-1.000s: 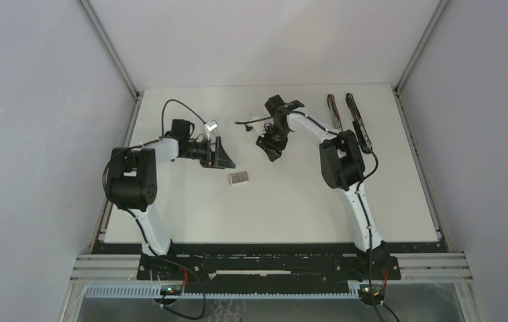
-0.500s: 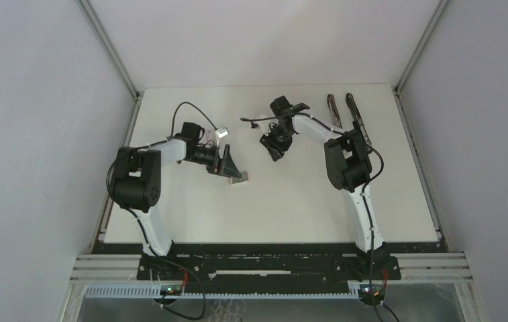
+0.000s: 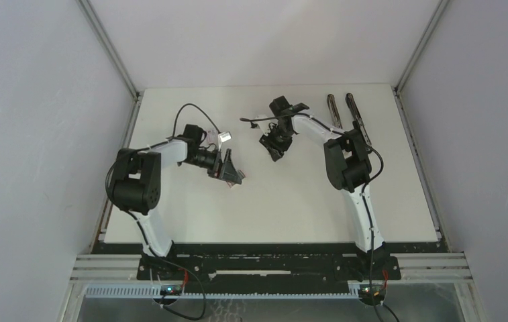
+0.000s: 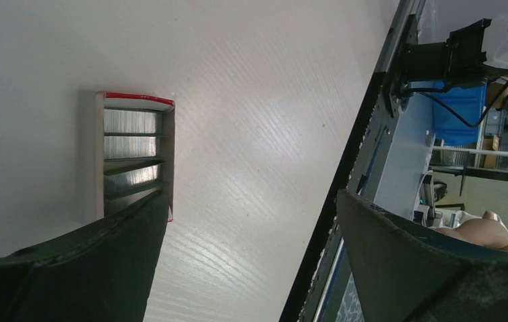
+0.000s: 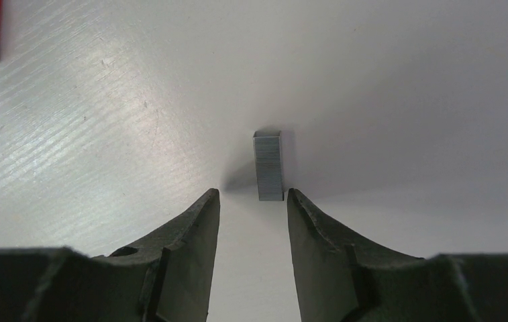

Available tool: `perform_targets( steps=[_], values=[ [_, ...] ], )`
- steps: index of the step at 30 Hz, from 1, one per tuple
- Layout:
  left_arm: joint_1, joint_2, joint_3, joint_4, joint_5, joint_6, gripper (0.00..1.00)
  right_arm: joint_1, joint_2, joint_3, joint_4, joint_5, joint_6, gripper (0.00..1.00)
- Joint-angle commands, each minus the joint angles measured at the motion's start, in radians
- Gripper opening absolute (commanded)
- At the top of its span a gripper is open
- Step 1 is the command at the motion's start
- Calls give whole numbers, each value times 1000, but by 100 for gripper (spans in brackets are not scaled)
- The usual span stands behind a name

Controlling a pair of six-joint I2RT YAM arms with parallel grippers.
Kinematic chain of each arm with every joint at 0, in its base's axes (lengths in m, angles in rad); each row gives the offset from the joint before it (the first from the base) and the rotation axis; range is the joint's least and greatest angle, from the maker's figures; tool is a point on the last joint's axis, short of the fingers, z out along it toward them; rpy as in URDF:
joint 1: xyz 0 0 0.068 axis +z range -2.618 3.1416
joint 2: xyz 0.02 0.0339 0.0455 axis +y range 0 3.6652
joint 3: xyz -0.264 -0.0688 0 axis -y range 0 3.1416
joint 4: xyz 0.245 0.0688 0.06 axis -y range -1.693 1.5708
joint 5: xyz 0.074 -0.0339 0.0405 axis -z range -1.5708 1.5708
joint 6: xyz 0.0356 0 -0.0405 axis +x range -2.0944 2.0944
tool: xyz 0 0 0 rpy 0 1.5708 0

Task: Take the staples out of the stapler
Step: Adjust the staple box at the center of the board.

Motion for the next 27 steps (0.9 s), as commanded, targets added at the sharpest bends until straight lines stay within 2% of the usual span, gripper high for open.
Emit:
perform_targets(
  steps=[1,4,12,27],
  values=[
    [11,-92,39,13,53,2,100,4,7,8,-18,5,20,43],
    [38,-107,57,45,50,-51,100,8,7,12,-22,6,5,42],
    [88,-72,28,101,-89,-111,100,13,22,51,-43,21,-16,41],
    [50,-4,-4,116,-90,-126,100,20,54,119,-86,-5,-11,41]
  ],
)
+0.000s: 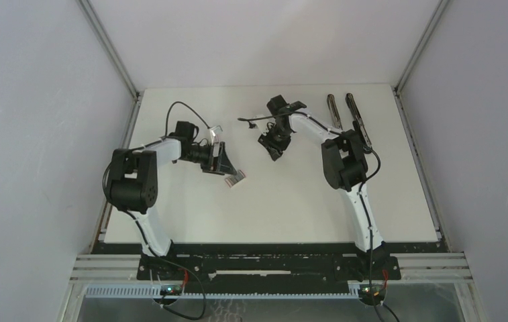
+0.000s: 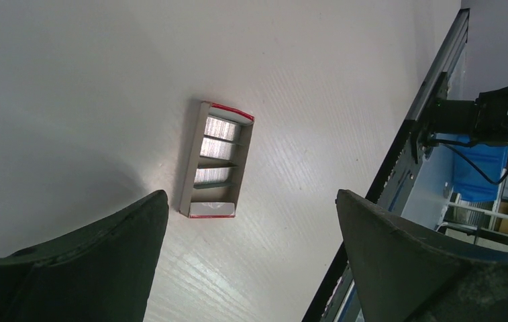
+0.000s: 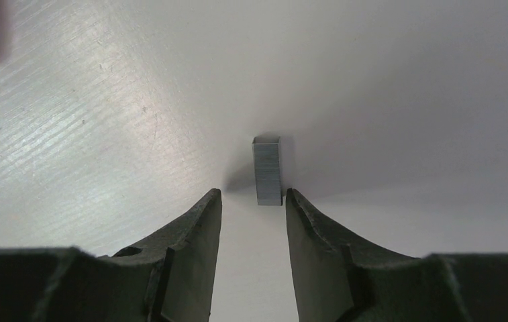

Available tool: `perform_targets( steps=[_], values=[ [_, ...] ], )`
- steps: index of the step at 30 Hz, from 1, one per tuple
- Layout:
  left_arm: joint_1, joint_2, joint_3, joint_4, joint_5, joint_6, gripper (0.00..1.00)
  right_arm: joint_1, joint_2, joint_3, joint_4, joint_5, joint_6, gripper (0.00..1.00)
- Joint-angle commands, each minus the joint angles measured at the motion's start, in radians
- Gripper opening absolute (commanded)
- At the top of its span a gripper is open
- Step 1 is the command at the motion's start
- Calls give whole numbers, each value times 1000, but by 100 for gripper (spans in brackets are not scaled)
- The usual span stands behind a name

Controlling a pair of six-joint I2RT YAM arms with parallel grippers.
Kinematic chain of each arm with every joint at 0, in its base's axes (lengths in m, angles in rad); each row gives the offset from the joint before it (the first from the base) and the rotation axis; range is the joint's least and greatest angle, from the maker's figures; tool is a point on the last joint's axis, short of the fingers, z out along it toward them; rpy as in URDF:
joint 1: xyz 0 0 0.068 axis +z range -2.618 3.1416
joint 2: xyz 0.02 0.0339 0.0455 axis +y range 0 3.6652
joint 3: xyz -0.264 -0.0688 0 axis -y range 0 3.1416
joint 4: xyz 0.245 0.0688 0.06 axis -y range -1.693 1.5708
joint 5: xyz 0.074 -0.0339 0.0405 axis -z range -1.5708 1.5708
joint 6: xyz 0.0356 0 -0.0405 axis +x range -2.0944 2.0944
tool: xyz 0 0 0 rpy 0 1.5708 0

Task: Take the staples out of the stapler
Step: Adjust the staple box at the center of the board.

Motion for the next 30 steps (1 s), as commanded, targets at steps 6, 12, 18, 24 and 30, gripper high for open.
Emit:
perform_targets(
  steps=[6,12,18,24,30],
  values=[
    [-45,18,-14,-25,29,38,100,2,29,68,-35,-29,17,41],
    [-65,23,-15,-68,33,84,100,8,31,74,-47,-29,1,40],
    [-80,19,-7,-90,69,106,100,21,29,73,-43,-11,-10,38],
    [-67,-8,3,-97,67,115,100,27,40,73,-5,51,4,32],
    [-15,-37,-2,-99,71,121,100,27,40,62,19,72,32,27]
  ],
)
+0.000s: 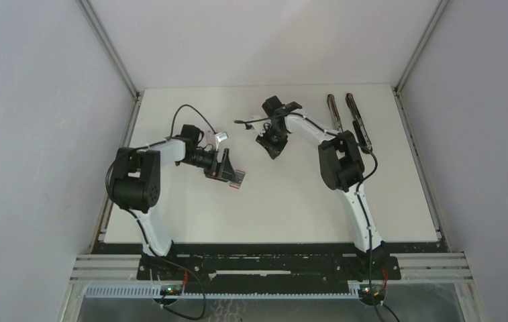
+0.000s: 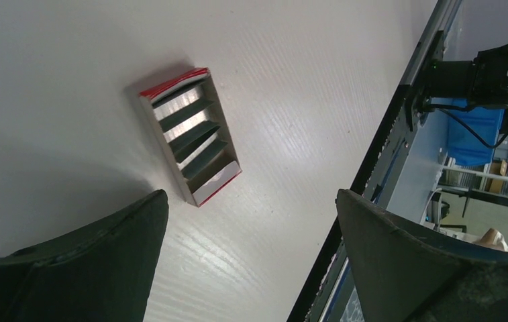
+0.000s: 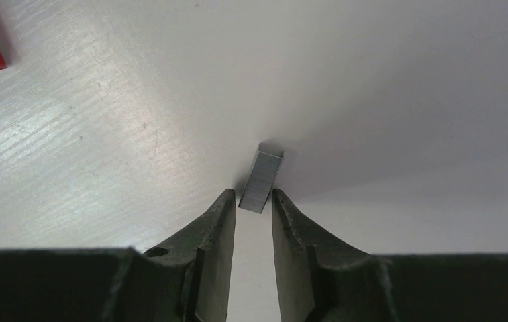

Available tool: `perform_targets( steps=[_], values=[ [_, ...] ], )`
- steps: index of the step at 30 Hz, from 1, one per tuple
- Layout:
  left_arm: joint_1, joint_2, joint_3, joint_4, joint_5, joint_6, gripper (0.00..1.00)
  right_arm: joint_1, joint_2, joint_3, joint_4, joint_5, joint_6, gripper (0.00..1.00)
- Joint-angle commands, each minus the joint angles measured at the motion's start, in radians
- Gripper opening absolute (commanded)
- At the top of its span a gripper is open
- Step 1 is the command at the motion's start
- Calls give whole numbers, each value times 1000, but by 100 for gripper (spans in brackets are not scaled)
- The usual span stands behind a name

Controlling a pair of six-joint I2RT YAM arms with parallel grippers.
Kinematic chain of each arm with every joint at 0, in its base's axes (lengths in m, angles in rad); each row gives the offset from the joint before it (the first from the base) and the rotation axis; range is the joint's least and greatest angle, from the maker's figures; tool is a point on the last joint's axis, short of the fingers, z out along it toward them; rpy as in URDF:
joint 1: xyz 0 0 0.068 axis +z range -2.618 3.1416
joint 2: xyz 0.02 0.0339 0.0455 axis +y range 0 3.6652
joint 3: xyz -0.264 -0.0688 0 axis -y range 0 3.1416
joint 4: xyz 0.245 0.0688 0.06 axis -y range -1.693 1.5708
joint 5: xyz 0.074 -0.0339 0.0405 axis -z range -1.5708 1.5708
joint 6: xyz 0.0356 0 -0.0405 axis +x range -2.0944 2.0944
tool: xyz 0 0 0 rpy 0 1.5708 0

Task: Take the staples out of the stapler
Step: Adjust the staple box at the center of the board, then pick up the staple from the center of the board.

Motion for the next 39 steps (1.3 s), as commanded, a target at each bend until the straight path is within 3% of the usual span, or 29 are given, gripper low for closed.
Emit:
perform_targets(
  steps=[1,6,15,23,39],
  values=[
    [47,-59,0,-9,41,38,100,3,15,17,42,34,33,26],
    [83,-83,2,-28,43,65,100,12,13,14,54,48,44,24],
    [124,-104,-2,-45,66,91,100,33,15,14,78,63,64,31],
    [126,-120,-25,-25,74,93,100,33,16,9,89,78,71,22],
    [129,-109,-27,-13,84,83,100,38,-34,-13,94,69,77,16]
  ],
)
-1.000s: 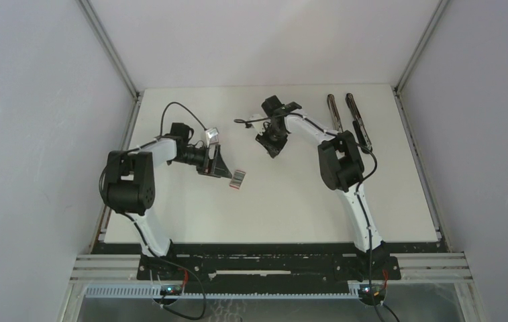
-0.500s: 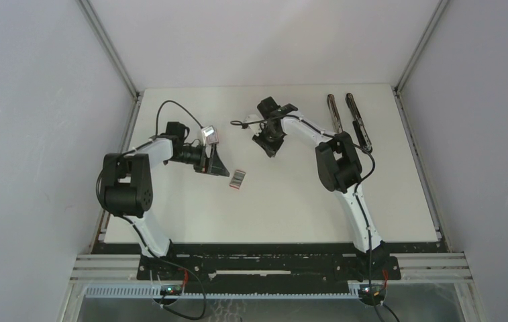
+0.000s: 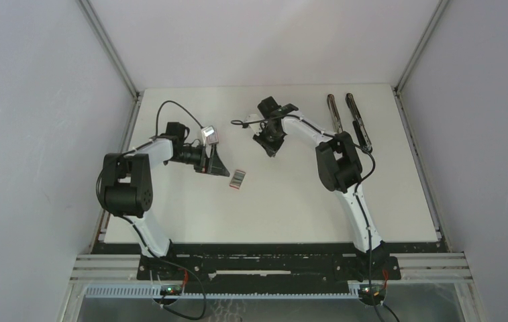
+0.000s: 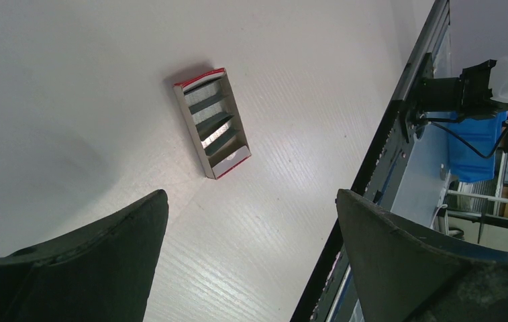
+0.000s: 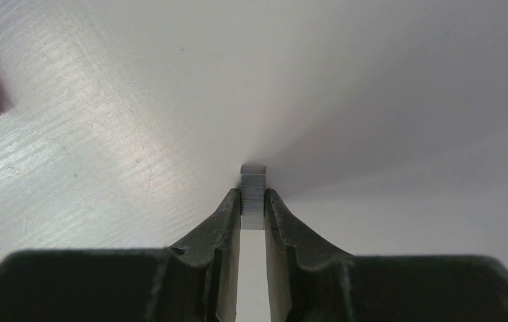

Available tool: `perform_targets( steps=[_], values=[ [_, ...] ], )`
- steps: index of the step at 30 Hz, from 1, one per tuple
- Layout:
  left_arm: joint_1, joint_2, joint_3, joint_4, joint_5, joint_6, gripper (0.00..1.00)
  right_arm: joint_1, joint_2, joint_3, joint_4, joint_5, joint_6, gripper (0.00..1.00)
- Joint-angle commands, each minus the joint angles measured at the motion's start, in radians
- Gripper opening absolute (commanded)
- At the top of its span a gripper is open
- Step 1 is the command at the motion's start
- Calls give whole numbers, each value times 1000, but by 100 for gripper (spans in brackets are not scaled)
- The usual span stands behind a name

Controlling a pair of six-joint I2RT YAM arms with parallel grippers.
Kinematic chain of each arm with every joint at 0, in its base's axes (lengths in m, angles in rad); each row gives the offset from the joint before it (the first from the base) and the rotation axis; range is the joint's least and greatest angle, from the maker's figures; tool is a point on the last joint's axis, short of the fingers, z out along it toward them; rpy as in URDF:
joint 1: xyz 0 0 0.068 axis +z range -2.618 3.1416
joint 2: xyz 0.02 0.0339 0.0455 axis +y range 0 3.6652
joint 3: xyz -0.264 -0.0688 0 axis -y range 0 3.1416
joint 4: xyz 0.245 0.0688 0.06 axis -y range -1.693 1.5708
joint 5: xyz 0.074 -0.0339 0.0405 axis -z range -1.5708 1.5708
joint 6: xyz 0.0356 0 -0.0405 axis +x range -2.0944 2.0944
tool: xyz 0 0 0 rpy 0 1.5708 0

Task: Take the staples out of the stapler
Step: Pick up the staple from the center of the board.

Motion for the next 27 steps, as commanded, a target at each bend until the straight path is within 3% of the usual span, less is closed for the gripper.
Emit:
perform_targets(
  steps=[1,19,27],
  values=[
    [9,-39,-18,16,40,15,100,10,-45,-14,21,2,22,16],
    [55,-57,-16,17,57,10,100,60,-112,-45,41,30,34,13],
    [130,-82,-2,-6,68,21,100,110,-190,-43,46,36,58,13]
  ],
)
